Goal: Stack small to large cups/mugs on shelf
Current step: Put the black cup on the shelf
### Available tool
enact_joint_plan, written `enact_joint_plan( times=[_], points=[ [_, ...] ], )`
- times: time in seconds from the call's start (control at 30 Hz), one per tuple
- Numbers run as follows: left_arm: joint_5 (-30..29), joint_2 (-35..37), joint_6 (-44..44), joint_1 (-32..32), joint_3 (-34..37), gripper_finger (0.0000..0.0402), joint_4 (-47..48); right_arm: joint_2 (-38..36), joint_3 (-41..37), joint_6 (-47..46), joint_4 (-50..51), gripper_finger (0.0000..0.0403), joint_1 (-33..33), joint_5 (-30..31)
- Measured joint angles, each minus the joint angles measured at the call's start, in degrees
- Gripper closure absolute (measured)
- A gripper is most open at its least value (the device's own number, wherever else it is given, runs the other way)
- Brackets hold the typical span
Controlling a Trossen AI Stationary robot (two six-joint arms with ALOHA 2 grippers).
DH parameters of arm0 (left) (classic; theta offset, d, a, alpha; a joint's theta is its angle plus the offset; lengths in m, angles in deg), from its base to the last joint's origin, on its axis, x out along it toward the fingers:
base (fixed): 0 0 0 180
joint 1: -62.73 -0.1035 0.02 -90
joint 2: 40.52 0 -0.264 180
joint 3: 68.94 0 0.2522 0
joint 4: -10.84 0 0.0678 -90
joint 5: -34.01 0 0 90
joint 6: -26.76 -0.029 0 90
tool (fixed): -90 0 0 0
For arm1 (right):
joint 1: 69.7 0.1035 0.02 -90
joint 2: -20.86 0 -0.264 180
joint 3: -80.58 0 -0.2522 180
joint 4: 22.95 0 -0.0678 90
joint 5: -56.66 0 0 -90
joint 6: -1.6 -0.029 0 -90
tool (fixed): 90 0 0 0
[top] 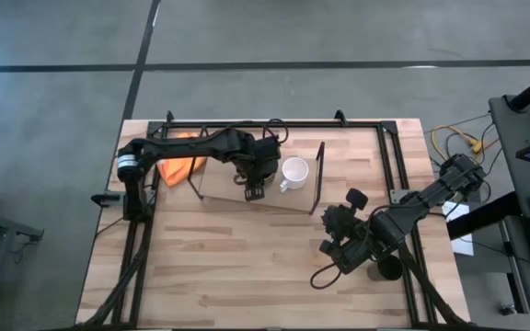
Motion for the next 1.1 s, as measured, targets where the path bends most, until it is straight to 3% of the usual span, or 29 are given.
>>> enact_joint_plan(
  times=[0.17,0.43,0.77,0.97,1.1],
  points=[
    [0.0,0.7,0.0,0.9,-3.0,0.0283,3.0,0.0,0.0,-1.2,0.0,0.0335,0.0,-1.3],
    [0.0,5.1,0.1,2.9,-7.5,0.0283,10.5,-0.7,0.0,-10.6,0.3,0.0335,0.9,-16.5],
    [0.0,15.0,0.0,3.8,-6.6,0.0283,14.2,-0.9,0.0,-37.9,0.7,0.0335,6.4,-37.1],
    [-2.9,19.5,0.0,3.8,-5.9,0.0283,14.1,-0.9,0.0,-52.9,0.9,0.0335,11.1,-42.2],
    [-4.4,20.8,0.0,3.8,-5.7,0.0283,14.3,-0.3,0.0,-56.0,0.9,0.0335,12.9,-42.6]
  ],
)
